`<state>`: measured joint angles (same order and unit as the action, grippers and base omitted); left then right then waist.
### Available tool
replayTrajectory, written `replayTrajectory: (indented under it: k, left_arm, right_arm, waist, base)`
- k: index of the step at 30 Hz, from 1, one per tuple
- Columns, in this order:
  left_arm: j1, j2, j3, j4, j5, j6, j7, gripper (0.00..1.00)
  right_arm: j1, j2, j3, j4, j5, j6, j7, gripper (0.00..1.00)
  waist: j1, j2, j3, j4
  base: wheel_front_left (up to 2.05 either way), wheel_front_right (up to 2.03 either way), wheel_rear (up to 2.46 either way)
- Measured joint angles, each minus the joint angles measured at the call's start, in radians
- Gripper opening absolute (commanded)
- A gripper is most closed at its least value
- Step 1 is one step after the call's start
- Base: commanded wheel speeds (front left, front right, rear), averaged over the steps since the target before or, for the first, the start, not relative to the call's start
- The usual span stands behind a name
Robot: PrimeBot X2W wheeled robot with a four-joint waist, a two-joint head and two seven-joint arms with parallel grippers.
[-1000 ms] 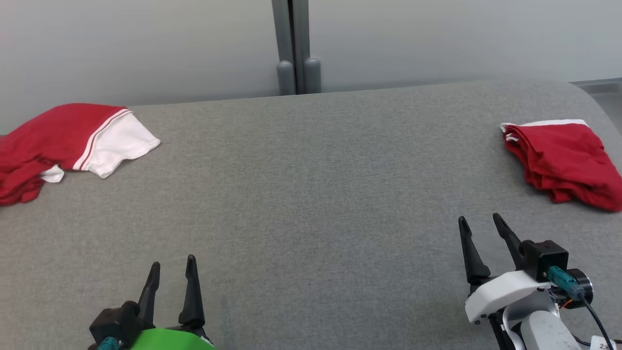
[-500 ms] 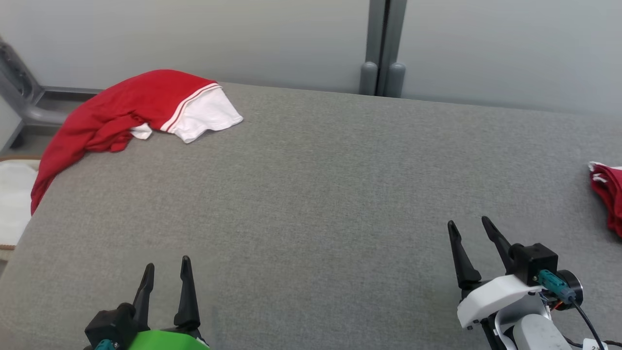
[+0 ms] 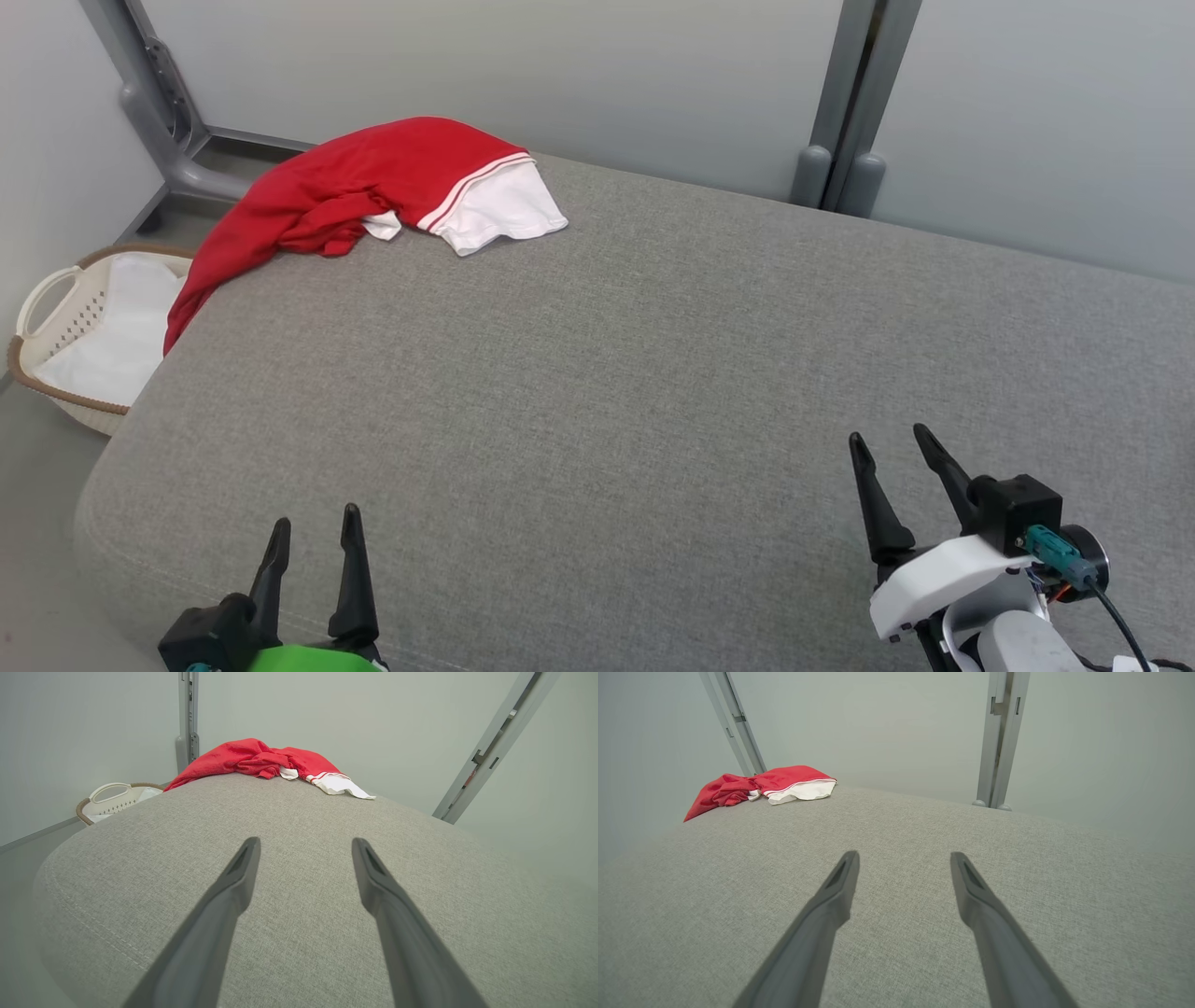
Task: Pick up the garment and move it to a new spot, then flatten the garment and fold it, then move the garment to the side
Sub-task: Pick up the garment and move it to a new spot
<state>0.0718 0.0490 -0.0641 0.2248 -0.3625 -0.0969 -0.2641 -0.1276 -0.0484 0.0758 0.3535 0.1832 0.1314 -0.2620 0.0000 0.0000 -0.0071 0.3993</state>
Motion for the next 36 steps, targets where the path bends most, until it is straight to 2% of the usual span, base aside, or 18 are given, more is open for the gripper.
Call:
replayTrajectory:
  k: [6, 10, 15, 21, 28, 31, 36]
  left_arm:
    - [-0.021, 0.01, 0.018, -0.027, 0.018, -0.009, 0.0, 1.0]
    - [-0.12, 0.073, 0.036, -0.088, 0.047, -0.017, 0.0, 1.0]
    - [-0.334, 0.202, 0.058, -0.153, 0.058, -0.026, 0.03, 1.0]
    - [-0.637, 0.356, 0.085, -0.164, 0.053, -0.027, 0.128, 1.0]
    - [-0.925, 0.466, 0.041, 0.049, -0.02, -0.032, 0.216, 1.0]
    - [-0.997, 0.48, 0.009, 0.177, -0.044, -0.034, 0.244, 1.0]
    - [-1.071, 0.461, -0.032, 0.357, -0.095, -0.035, 0.286, 1.0]
  right_arm:
    - [-0.009, 0.0, -0.002, -0.019, -0.012, 0.0, 0.0, 1.0]
    - [-0.035, 0.0, -0.018, -0.042, -0.05, 0.0, 0.0, 1.0]
    - [-0.083, 0.0, -0.039, -0.075, -0.108, 0.0, 0.0, 1.0]
    - [-0.163, 0.001, -0.037, -0.121, -0.167, 0.0, 0.003, 1.0]
    - [-0.229, 0.0, -0.02, -0.219, -0.239, 0.0, 0.047, 1.0]
    - [-0.244, 0.0, -0.014, -0.272, -0.259, 0.0, 0.066, 1.0]
    - [-0.249, -0.001, -0.011, -0.379, -0.291, 0.0, 0.098, 1.0]
  waist:
    - [0.0, 0.0, 0.023, -0.011]
    - [0.0, 0.0, 0.06, -0.025]
    - [0.0, 0.0, 0.125, -0.046]
    - [0.0, 0.0, 0.221, -0.083]
    - [0.0001, 0.0, 0.35, -0.146]
    - [0.0001, 0.0, 0.405, -0.176]
    - [0.0002, 0.0, 0.498, -0.225]
  base:
    - [0.0, 0.0, 0.0]
    - [0.0, 0.0, 0.0]
    - [0.0, 0.0, 0.0]
    - [0.0, 0.0, 0.0]
    - [0.0, 0.0, 0.0]
    - [0.0, 0.0, 0.0]
    - [0.0, 0.0, 0.0]
